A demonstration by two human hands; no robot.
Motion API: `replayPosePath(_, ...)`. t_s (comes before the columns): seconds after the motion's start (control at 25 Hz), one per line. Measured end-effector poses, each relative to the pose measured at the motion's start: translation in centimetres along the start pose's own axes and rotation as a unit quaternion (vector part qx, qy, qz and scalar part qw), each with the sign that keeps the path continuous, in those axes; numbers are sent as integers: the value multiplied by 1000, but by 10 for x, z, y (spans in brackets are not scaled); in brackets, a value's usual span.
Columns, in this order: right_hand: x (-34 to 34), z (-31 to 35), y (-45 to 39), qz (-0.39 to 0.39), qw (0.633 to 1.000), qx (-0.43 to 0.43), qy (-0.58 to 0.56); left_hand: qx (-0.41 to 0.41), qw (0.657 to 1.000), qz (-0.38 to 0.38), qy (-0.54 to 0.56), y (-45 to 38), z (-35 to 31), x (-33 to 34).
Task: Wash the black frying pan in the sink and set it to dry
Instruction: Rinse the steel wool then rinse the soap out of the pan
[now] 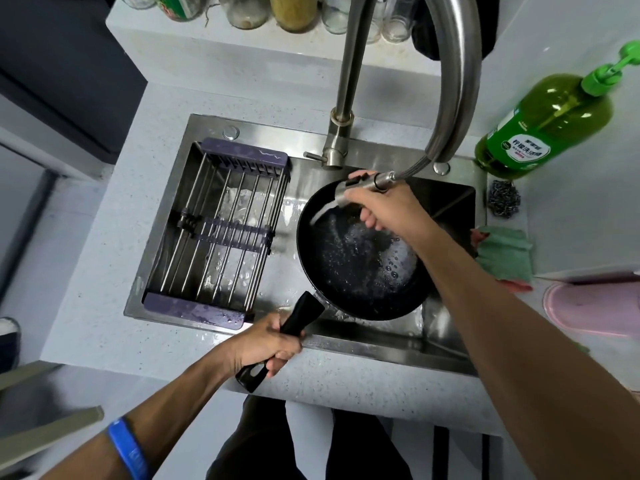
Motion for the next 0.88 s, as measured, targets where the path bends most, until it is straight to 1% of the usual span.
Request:
replayPosePath(0.12,-28,1,-7,-49,999,-15,18,6,1000,5,1,1,-2,-1)
replayPosePath(0.16,-30,1,-8,-50,998,-20,25,7,1000,5,5,0,-3,-2)
replayPosePath(0.28,-12,2,-6,1,1000,-15,20,10,1000,4,17,-4,-4,-3)
replayPosePath(0.4,-19,3,-9,-61,998,-23,-21,14,1000,0,26,-5,-4,-9)
replayPosePath(0.44,-20,3,-8,-60,998,-21,-12,16,1000,0,24,-5,-3,-11)
replayPosePath(0.52,-11,1,-6,-14,999,-18,30,15,1000,1,22,-6,-1,-13)
replayPosePath(0.56,-10,1,-5,-9,999,-22,37,15,1000,-2,23,-6,-1,-14)
replayPosePath(0.68,-25,2,-7,-87,995,-45,6,13,999,-7,28,-4,0,-14)
replayPosePath(0.72,-26,2,-7,-86,995,-47,-1,14,1000,-6,27,-3,1,-15)
replayPosePath(0.8,-14,3,-4,-33,998,-50,22,13,1000,-4,25,-3,1,-14)
replayPosePath(0.84,-10,5,-3,-21,998,-54,34,10,1000,-7,25,-3,1,-14)
replayPosePath(0.88,-11,6,-4,-32,997,-61,38,6,1000,-10,25,-3,1,-14)
Point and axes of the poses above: each hand's wrist, its own y-axis away from the middle knuckle, its own x-axis out of the palm, z = x × y, the point moved 8 cm from there along -y, towards the middle knuckle, and after that the axes turned 3 degrees about -x, right-handed, at the moved point
